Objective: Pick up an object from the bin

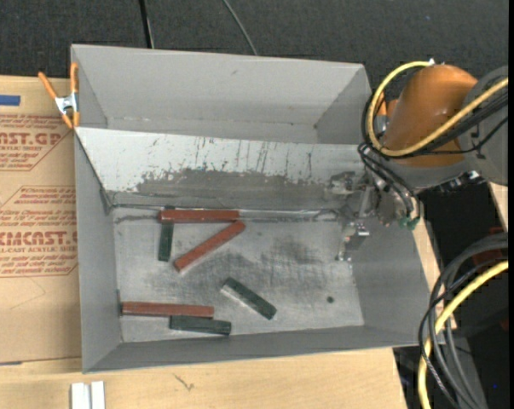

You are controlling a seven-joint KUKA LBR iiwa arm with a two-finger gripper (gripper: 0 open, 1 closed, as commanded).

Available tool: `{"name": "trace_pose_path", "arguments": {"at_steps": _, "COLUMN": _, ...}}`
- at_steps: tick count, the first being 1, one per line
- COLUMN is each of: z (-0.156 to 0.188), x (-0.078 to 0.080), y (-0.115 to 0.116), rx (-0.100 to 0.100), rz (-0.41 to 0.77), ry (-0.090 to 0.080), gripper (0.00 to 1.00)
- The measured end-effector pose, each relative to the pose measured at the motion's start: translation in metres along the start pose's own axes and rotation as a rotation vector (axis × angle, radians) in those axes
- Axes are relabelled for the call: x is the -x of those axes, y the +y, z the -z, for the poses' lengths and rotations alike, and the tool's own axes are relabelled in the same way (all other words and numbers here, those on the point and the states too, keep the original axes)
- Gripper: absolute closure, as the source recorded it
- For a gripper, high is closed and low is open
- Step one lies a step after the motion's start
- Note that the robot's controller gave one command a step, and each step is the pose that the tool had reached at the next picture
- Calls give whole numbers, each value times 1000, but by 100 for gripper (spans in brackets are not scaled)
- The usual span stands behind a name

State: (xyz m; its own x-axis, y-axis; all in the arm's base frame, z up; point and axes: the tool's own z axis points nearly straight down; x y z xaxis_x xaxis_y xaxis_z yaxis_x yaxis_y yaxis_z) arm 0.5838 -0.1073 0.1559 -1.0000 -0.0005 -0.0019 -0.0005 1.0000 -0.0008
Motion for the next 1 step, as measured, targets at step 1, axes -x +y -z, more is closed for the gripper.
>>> {"name": "trace_pose_path", "arguments": {"at_steps": 1, "z": -18, "x": -45, "y": 49, "rx": 1, "rz": -54, "ry": -1, "gripper": 0}}
